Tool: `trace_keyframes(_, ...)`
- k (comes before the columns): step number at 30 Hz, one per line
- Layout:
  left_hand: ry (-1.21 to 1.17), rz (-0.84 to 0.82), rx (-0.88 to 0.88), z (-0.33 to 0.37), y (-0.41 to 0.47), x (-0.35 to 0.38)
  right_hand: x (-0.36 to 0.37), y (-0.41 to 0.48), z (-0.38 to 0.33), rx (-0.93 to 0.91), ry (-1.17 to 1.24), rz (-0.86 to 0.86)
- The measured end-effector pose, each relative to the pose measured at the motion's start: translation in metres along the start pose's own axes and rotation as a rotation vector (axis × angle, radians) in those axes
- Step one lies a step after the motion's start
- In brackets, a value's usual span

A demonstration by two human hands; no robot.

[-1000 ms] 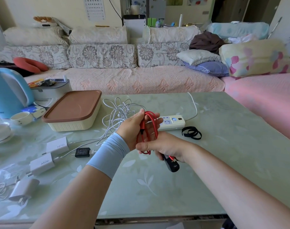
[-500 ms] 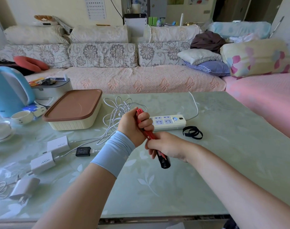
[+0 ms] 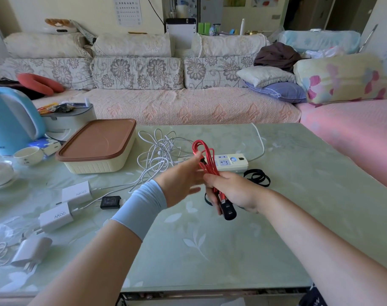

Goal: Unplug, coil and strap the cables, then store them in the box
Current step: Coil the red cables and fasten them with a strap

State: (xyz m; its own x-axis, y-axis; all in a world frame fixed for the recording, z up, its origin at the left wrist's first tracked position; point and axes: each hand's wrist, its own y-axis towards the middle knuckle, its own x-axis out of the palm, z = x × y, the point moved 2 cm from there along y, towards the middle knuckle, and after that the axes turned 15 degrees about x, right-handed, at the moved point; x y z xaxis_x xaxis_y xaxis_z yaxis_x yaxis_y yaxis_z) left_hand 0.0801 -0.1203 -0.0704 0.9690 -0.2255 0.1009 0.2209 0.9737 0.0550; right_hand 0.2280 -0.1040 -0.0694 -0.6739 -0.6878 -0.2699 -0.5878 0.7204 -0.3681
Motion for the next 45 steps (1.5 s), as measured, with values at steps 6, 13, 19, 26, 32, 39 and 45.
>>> trace_keyframes(6, -0.094, 0.081, 0.076, 0.002, 0.002, 0.022, 0.006, 0.004, 0.002, 0.044, 0.13, -0.158)
trace_keyframes(13, -0.297, 0.278, 0.141, 0.008, 0.007, -0.002, -0.019, 0.012, 0.016, 0.246, 0.297, -0.17)
trace_keyframes(19, -0.247, 0.249, 0.037, 0.012, -0.005, -0.025, -0.048, 0.025, 0.028, 0.134, -0.346, 0.448)
trace_keyframes(26, -0.396, 0.229, -0.003, 0.004, -0.004, -0.024, -0.023, 0.037, 0.032, 0.127, -0.68, 0.357)
trace_keyframes(32, -0.315, 0.316, -0.084, -0.003, -0.001, -0.037, -0.023, 0.046, 0.026, 0.022, -0.531, 0.369)
trace_keyframes(39, -0.167, 0.326, -0.145, -0.005, 0.001, -0.032, -0.026, 0.031, 0.016, -0.102, 0.275, 0.128)
trace_keyframes(45, -0.192, 0.236, -0.111, -0.009, 0.003, -0.016, -0.021, 0.02, 0.005, -0.153, 0.35, 0.029)
